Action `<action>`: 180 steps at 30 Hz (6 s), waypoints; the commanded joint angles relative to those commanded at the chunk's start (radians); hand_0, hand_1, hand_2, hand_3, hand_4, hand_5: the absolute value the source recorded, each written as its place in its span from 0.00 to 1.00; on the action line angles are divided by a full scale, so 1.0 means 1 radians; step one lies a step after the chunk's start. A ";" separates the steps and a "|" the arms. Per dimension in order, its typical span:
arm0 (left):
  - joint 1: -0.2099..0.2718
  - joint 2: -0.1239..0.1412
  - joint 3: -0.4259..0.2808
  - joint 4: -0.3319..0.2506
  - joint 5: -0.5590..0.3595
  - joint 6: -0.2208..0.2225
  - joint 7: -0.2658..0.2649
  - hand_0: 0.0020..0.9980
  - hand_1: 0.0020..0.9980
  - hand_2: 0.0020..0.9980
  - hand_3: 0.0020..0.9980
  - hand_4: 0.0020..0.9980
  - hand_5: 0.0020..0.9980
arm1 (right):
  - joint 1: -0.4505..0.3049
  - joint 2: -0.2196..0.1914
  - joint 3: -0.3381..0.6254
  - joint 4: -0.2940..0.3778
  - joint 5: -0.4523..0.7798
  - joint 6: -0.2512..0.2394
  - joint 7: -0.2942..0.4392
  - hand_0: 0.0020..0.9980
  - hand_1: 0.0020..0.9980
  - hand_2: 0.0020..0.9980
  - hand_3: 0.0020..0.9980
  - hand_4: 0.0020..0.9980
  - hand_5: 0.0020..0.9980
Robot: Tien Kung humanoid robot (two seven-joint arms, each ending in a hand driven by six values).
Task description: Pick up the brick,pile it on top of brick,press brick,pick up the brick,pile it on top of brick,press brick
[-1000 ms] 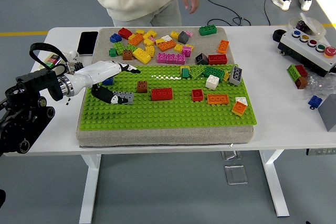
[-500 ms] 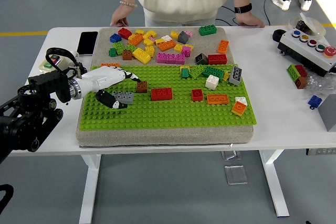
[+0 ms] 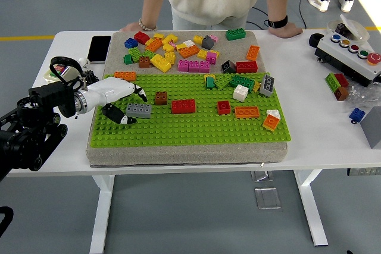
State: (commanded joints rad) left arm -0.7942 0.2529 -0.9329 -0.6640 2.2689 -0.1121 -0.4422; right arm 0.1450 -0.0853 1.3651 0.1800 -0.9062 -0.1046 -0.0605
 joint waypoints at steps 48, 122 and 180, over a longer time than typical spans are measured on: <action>0.028 -0.013 -0.052 -0.019 -0.013 0.017 0.037 0.64 0.63 0.61 0.55 0.40 0.00 | -0.001 0.000 0.007 0.000 -0.002 0.000 0.003 0.76 0.69 0.73 0.74 1.00 0.64; 0.375 -0.141 -0.284 -0.501 0.000 -0.076 0.416 0.65 0.63 0.62 0.56 0.53 0.13 | -0.020 -0.033 0.029 0.000 -0.021 0.012 -0.003 0.76 0.69 0.73 0.74 1.00 0.64; 0.388 -0.151 -0.268 -0.541 0.000 -0.090 0.476 0.71 0.69 0.68 0.60 0.80 0.30 | -0.026 -0.028 0.027 0.000 -0.013 0.005 -0.007 0.75 0.69 0.73 0.74 1.00 0.64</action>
State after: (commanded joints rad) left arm -0.4066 0.1015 -1.2012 -1.2047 2.2689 -0.2024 0.0336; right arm 0.1189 -0.1135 1.3923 0.1800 -0.9192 -0.0996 -0.0671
